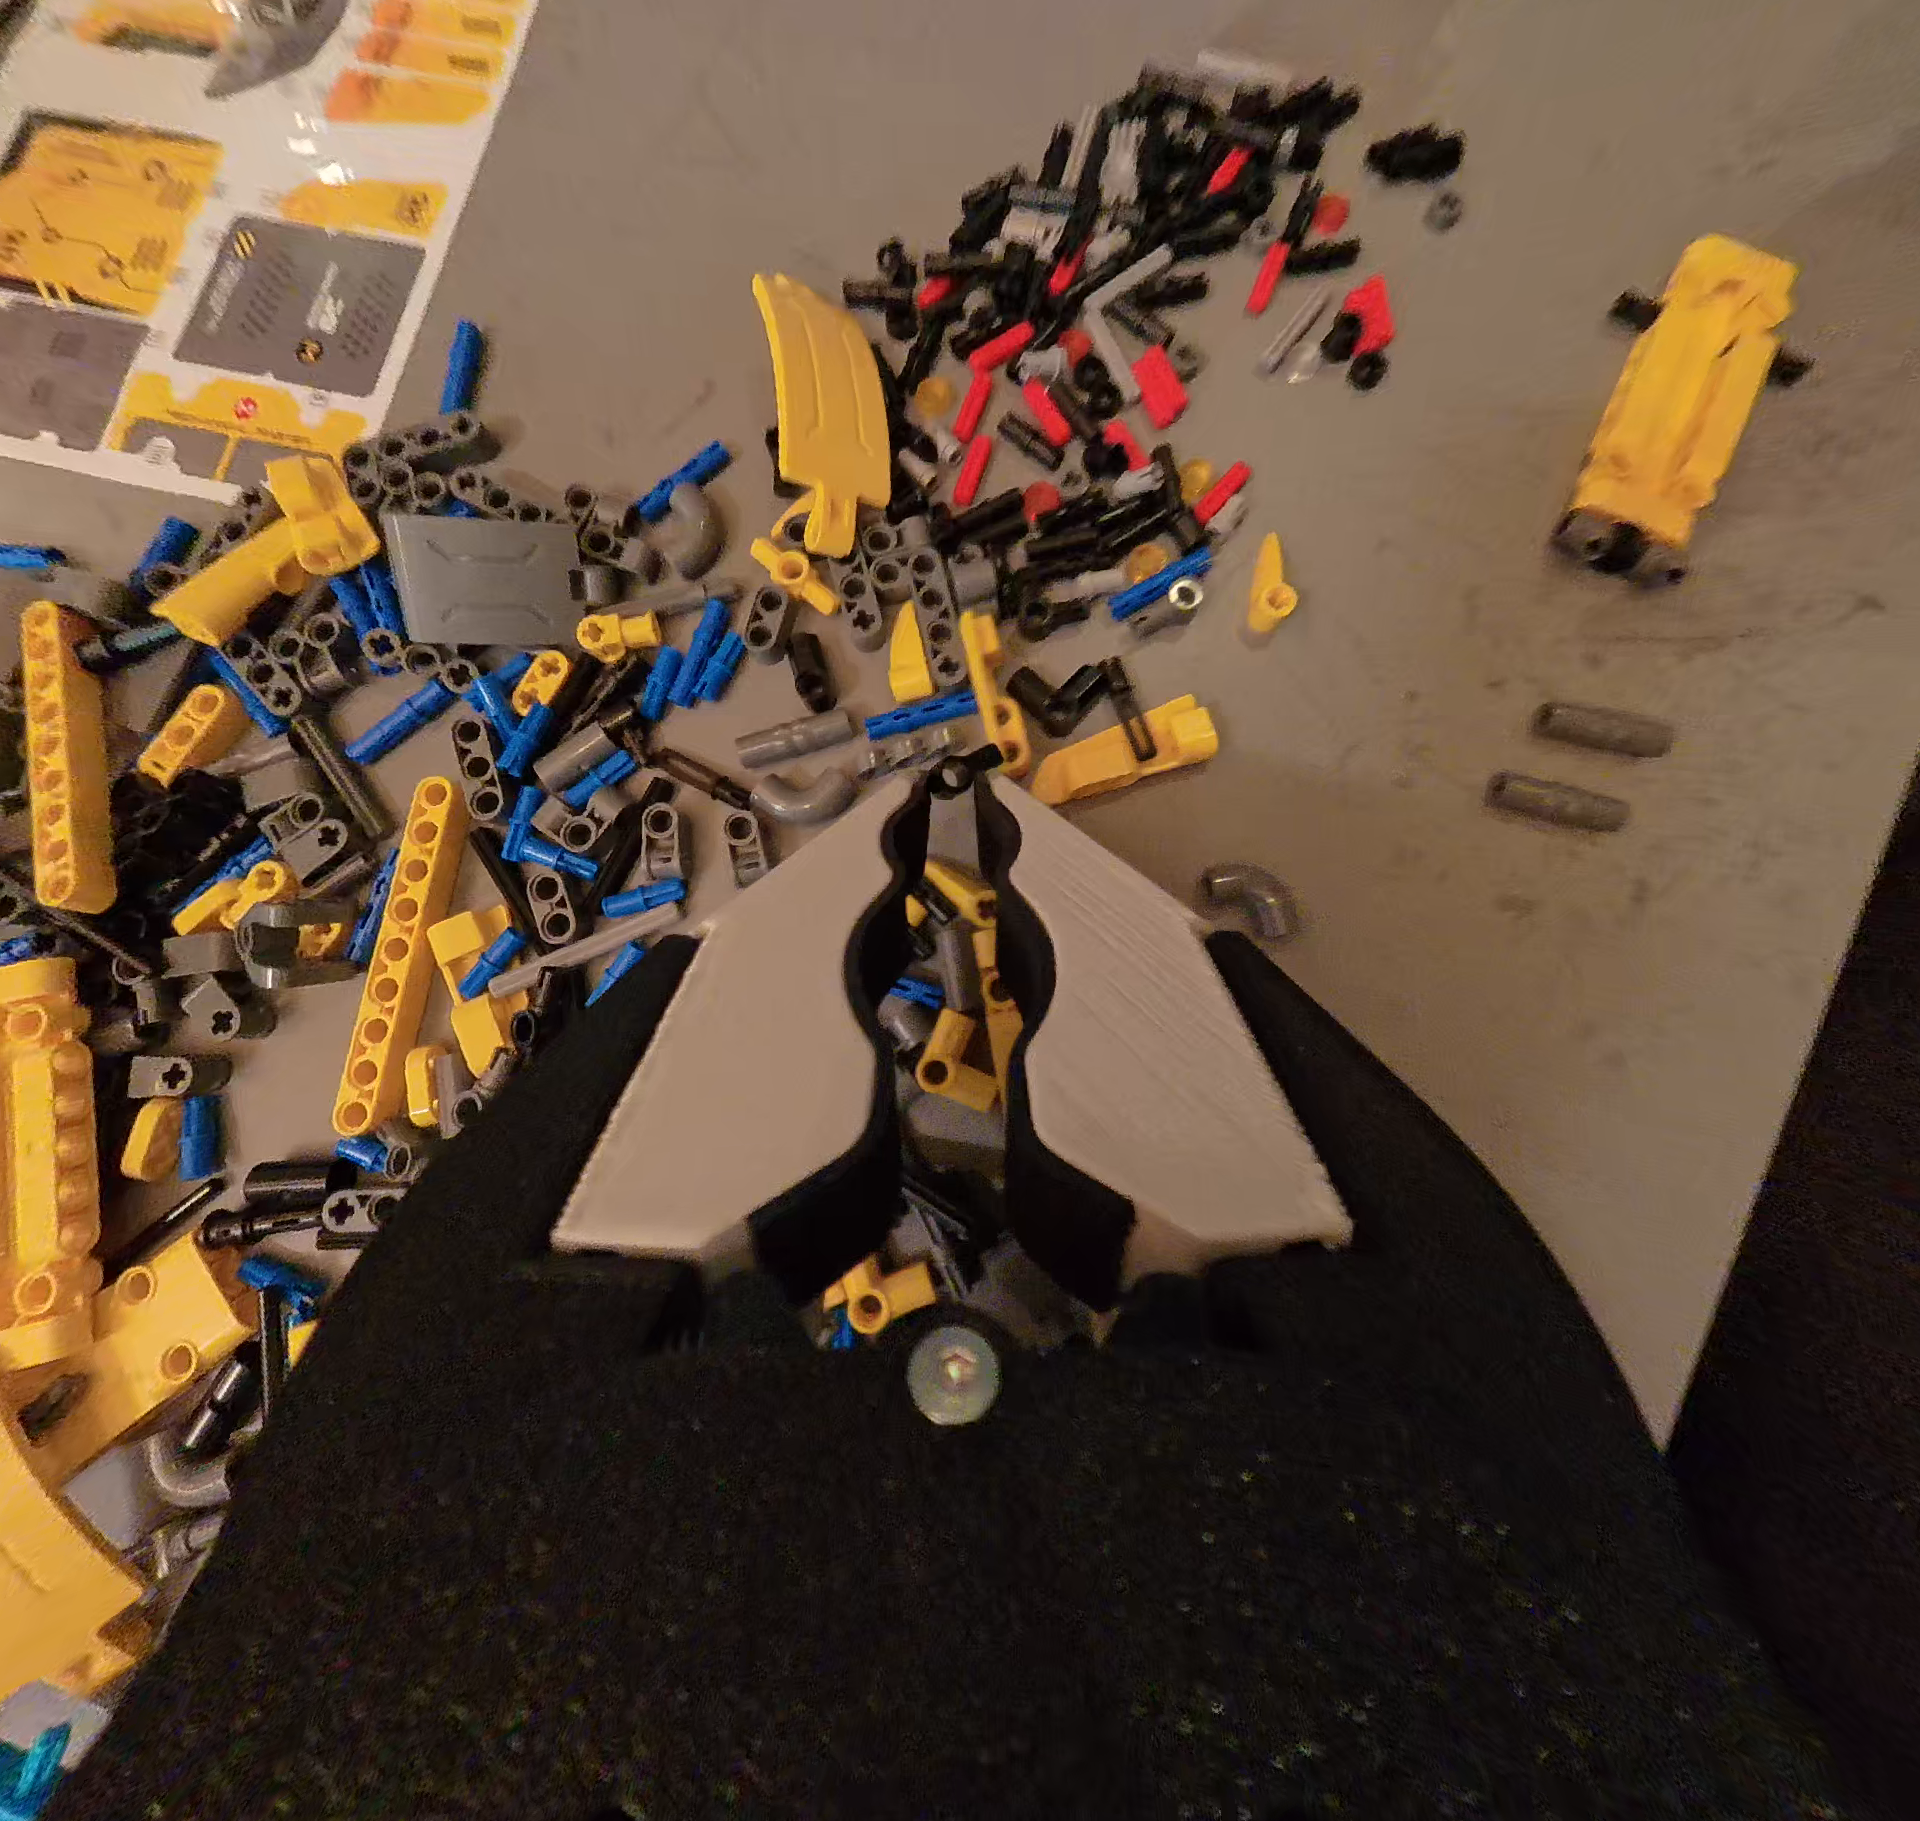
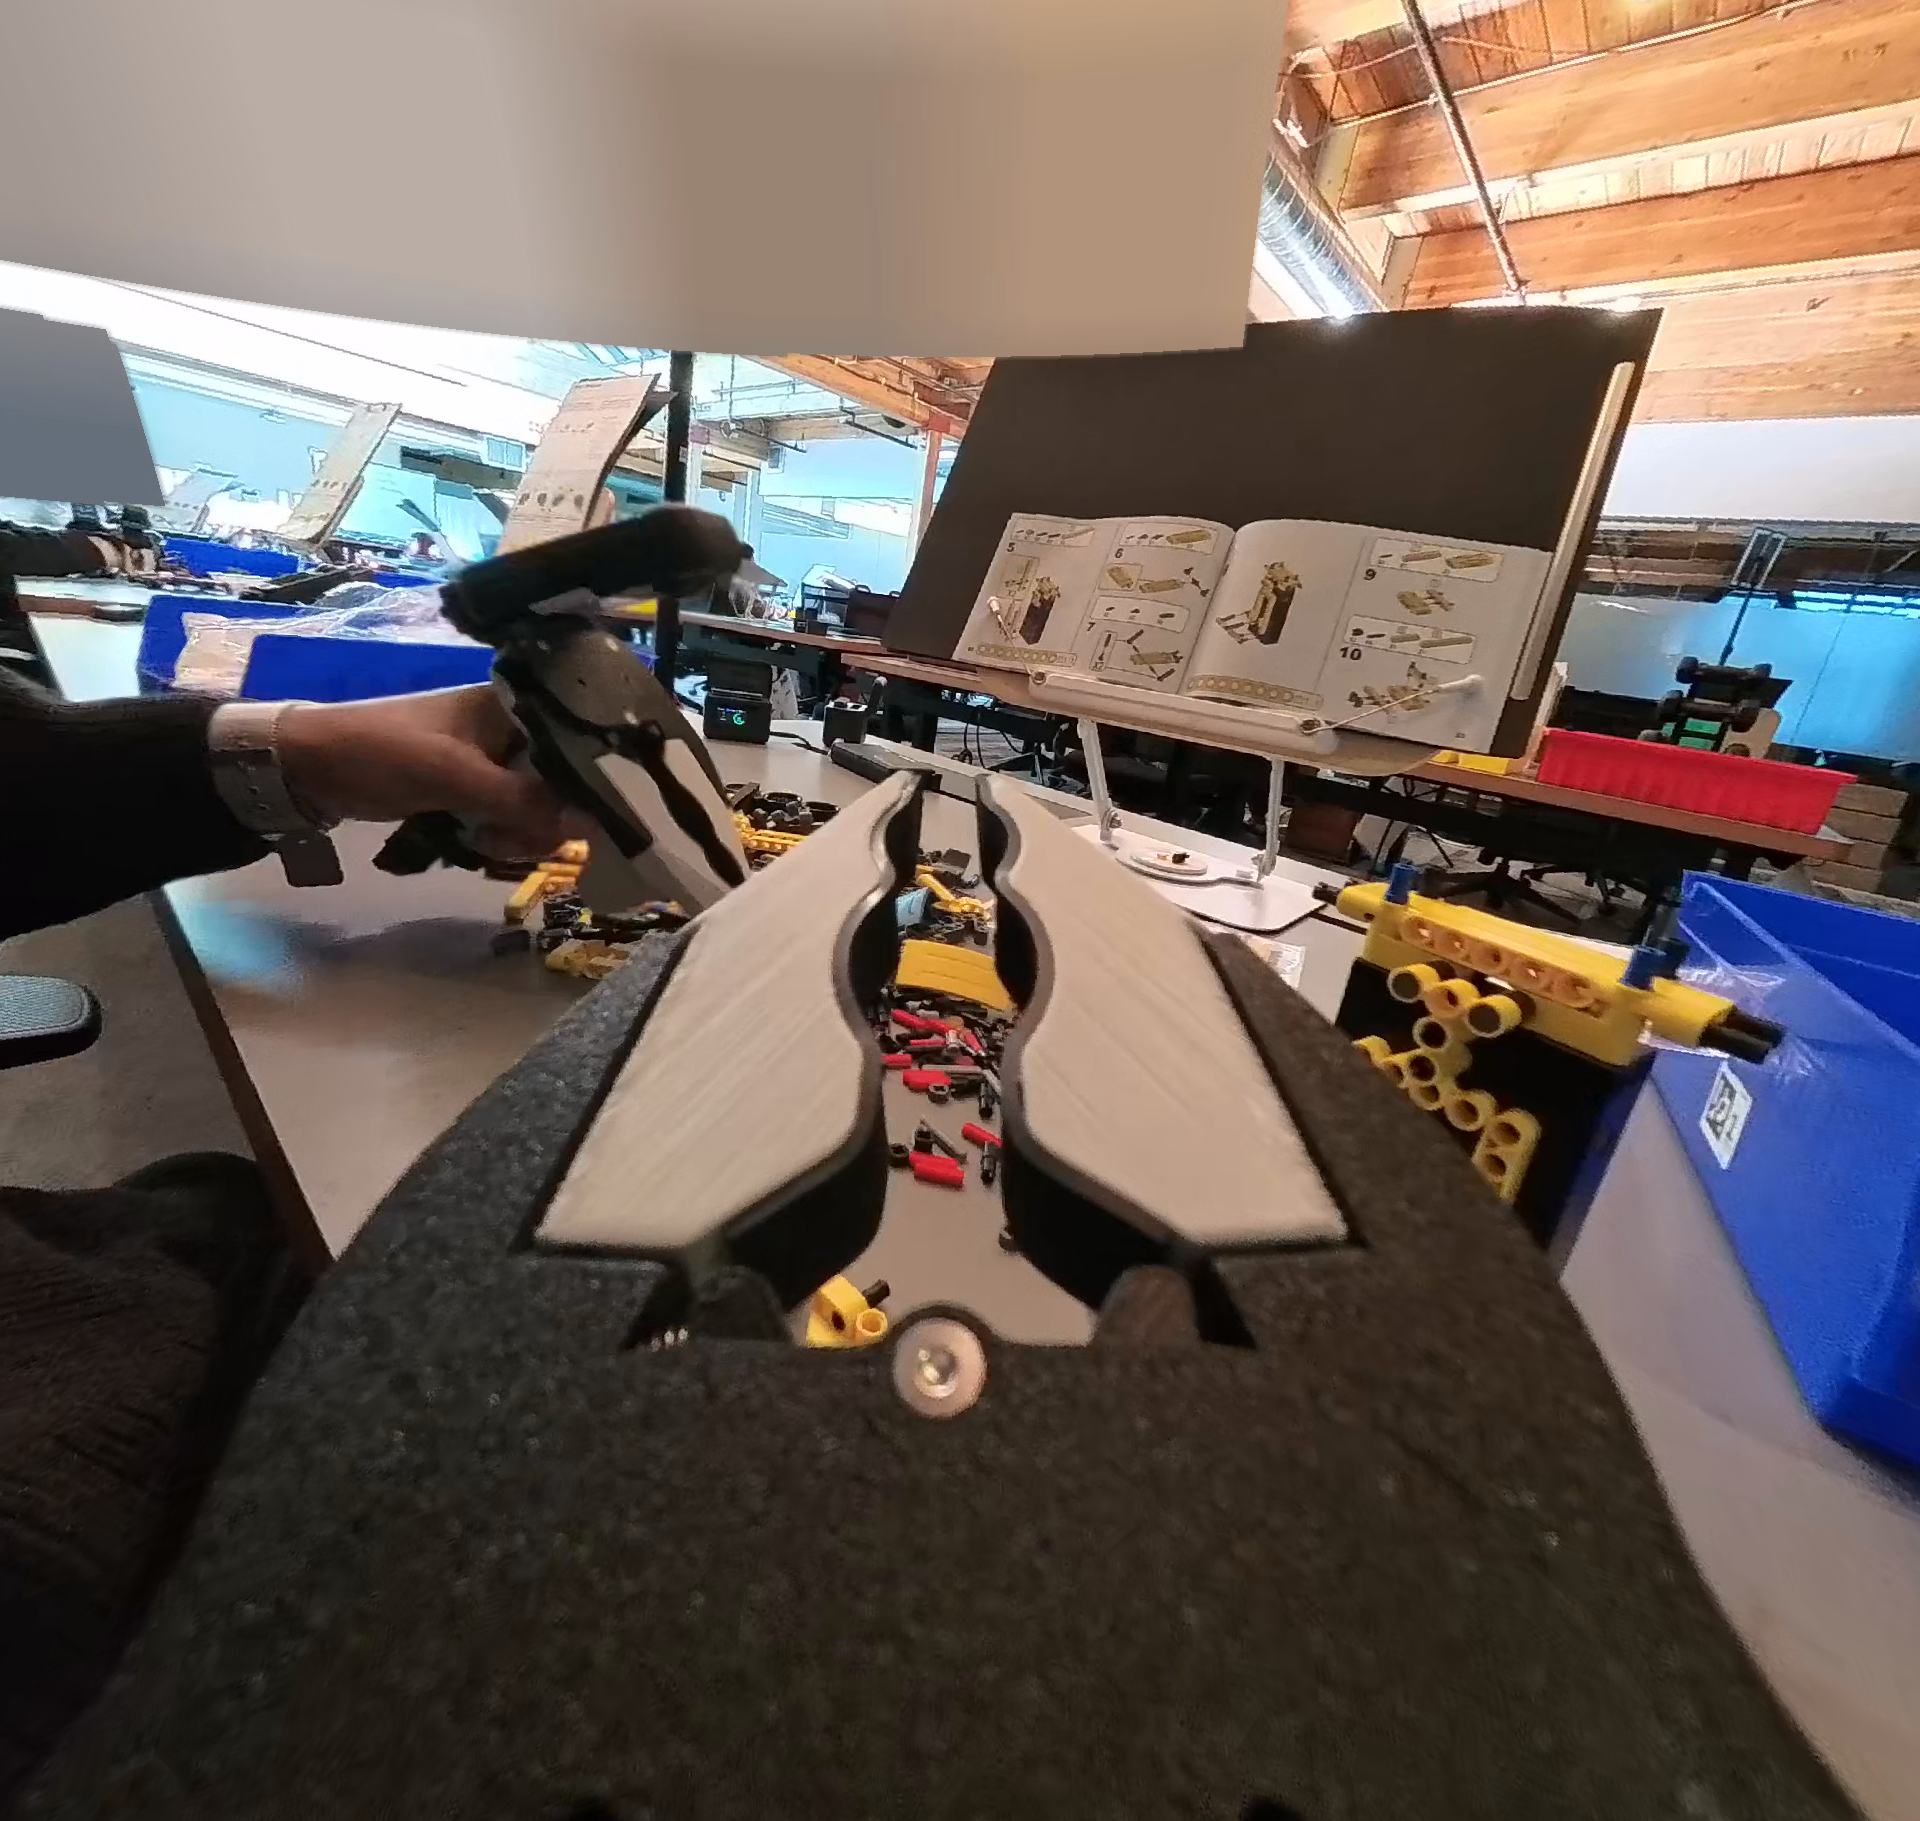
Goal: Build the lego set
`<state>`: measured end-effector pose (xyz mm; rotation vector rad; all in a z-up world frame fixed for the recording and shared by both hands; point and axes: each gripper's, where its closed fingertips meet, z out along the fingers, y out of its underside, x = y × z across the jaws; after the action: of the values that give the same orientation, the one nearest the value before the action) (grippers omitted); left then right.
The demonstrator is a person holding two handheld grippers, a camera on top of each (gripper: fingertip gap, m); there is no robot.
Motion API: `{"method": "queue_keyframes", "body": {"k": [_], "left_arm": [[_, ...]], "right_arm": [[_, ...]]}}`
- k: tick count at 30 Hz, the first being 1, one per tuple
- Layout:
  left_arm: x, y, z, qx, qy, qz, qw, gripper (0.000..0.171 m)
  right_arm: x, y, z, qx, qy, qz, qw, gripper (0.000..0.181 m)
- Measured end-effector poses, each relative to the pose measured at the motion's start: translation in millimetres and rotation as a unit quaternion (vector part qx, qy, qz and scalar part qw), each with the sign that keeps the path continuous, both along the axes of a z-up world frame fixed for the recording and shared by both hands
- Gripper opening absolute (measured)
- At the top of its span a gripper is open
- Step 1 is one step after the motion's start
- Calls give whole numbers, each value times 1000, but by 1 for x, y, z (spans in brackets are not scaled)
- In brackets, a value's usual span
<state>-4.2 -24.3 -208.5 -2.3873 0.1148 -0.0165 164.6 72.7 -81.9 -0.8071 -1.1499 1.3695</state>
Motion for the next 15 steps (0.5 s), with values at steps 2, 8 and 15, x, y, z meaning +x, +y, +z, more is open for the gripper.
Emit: {"method": "queue_keyframes", "body": {"k": [2, 8, 15], "left_arm": [[8, 0, 12, 25, -9, -6, 1000, 8], [99, -3, 26, 49, -96, -96, 990, 8], [131, -14, 3, 4, -68, -132, 989, 8]], "right_arm": [[0, 1, 0, -3, 0, -3, 1000, 10], [-3, 2, -2, -5, -10, -11, 1000, 10], [-2, 4, 0, -1, -2, -31, 1000, 5]]}}
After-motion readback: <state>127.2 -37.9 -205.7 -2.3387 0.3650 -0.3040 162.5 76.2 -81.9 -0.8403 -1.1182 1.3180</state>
